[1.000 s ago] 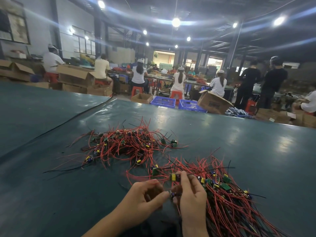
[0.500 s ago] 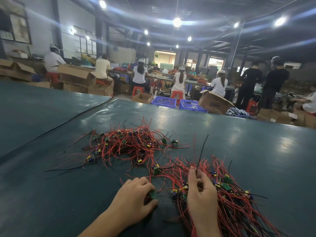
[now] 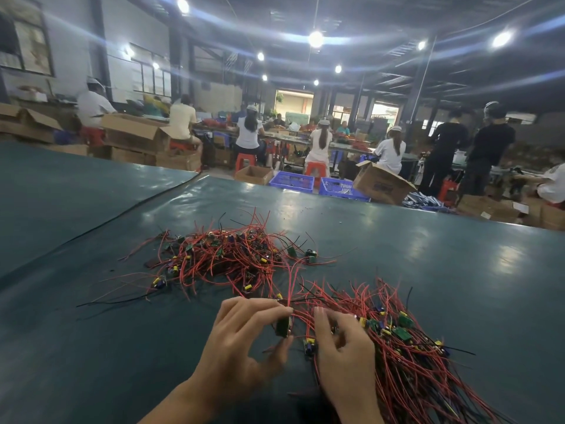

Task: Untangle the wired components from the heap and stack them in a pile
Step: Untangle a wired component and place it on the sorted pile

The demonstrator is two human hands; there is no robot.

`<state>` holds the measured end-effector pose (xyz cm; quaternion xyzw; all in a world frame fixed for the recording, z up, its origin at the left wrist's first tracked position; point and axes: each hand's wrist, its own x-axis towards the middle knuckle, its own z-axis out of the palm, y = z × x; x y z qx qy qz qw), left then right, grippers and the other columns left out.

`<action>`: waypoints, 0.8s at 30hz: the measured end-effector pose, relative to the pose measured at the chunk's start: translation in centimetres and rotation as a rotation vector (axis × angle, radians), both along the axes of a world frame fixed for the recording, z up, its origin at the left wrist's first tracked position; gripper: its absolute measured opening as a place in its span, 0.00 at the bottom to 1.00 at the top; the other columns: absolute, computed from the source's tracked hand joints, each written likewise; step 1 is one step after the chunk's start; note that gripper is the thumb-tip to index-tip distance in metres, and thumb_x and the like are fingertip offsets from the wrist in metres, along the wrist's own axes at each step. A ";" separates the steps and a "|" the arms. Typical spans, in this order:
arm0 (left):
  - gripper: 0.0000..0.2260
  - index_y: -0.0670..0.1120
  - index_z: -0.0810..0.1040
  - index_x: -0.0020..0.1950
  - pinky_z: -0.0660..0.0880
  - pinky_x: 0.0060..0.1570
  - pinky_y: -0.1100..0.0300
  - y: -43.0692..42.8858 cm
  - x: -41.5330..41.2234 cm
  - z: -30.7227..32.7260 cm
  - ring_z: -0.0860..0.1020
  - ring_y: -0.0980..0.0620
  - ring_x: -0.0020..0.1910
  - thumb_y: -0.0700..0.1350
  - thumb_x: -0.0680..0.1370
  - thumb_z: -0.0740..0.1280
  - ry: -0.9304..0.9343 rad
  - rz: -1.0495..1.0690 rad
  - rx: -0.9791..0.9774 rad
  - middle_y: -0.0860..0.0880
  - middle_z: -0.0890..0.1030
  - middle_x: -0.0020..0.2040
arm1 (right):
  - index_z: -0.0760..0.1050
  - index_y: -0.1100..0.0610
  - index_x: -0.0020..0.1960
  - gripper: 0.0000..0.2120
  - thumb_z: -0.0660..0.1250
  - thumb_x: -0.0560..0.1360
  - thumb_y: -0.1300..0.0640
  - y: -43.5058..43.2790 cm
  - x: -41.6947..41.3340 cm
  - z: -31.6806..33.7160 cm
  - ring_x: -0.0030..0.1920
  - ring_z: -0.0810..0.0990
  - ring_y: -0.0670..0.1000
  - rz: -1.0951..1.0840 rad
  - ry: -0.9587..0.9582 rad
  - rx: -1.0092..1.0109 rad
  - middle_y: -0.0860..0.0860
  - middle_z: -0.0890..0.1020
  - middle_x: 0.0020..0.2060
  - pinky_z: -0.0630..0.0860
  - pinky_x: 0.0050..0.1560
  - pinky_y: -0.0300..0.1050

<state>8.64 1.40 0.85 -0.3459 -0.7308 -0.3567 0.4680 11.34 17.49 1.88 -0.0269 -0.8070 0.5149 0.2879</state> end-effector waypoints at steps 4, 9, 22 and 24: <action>0.18 0.51 0.75 0.60 0.73 0.50 0.57 -0.1 0.0 -0.1 0.79 0.59 0.52 0.45 0.71 0.72 -0.006 -0.061 -0.148 0.56 0.82 0.55 | 0.86 0.53 0.37 0.17 0.62 0.74 0.47 -1.5 -0.1 0.8 0.38 0.83 0.47 0.313 -0.067 -0.431 0.56 0.85 0.35 0.77 0.41 0.36; 0.21 0.52 0.74 0.62 0.72 0.50 0.58 -0.1 0.1 0.1 0.78 0.62 0.53 0.46 0.71 0.73 -0.039 -0.092 -0.186 0.59 0.82 0.56 | 0.83 0.59 0.39 0.08 0.71 0.71 0.55 -1.8 -0.4 0.2 0.32 0.79 0.48 0.298 -0.124 -0.549 0.55 0.82 0.31 0.76 0.35 0.38; 0.26 0.46 0.77 0.32 0.71 0.43 0.58 -0.3 0.0 -0.4 0.76 0.56 0.31 0.61 0.79 0.53 -0.602 -0.116 -0.031 0.54 0.78 0.30 | 0.81 0.55 0.38 0.10 0.67 0.77 0.59 -1.5 -0.4 -0.2 0.29 0.76 0.43 0.138 -0.057 -0.481 0.50 0.83 0.32 0.73 0.25 0.37; 0.31 0.42 0.80 0.35 0.74 0.40 0.54 -0.1 -0.2 -0.5 0.78 0.53 0.31 0.64 0.79 0.51 -0.764 -0.201 0.071 0.50 0.81 0.31 | 0.82 0.54 0.38 0.10 0.67 0.77 0.58 -1.6 -0.2 0.0 0.30 0.78 0.44 0.147 -0.050 -0.472 0.51 0.84 0.33 0.74 0.25 0.38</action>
